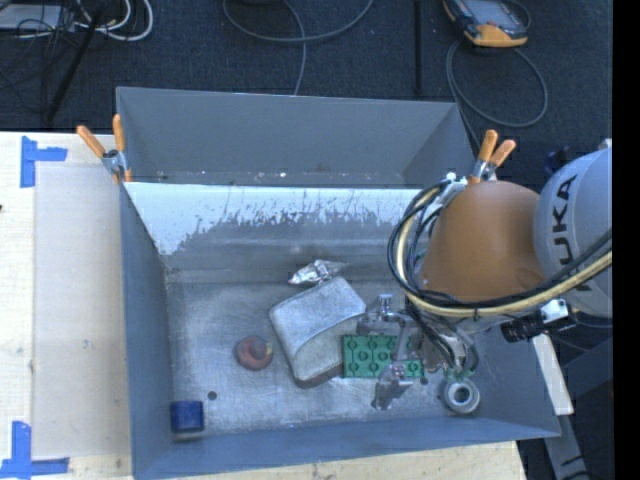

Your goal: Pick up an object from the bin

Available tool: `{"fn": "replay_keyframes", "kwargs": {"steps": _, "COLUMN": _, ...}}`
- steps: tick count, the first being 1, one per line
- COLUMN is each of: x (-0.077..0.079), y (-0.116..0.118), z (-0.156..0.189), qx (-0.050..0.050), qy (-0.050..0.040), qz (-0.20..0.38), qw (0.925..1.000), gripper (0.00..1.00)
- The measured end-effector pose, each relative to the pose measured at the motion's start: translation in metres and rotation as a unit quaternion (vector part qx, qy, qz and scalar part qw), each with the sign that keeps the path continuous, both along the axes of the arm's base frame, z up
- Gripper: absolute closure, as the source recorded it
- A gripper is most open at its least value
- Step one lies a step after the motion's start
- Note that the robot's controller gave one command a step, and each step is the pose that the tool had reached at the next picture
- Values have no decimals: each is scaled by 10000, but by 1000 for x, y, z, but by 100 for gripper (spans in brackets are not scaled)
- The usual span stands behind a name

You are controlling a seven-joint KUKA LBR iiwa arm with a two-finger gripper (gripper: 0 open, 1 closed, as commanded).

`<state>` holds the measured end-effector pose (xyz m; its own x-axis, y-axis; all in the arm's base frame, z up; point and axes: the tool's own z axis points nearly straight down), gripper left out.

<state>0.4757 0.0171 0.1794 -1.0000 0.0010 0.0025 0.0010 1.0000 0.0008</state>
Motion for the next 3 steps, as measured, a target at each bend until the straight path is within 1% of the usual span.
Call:
{"fn": "replay_keyframes", "kwargs": {"steps": 1, "x": 28, "y": -52, "z": -100, "qx": -1, "qy": -44, "qz": 558, "qw": 9984, "gripper": 0}}
{"fn": "replay_keyframes", "kwargs": {"steps": 2, "x": 31, "y": -51, "z": -95, "qx": 0, "qy": -79, "qz": 554, "qw": 9984, "gripper": 100}}
{"fn": "replay_keyframes", "kwargs": {"steps": 3, "x": 46, "y": -109, "z": 32, "qx": -11, "qy": -32, "qz": 2479, "qw": 9688, "gripper": 100}}
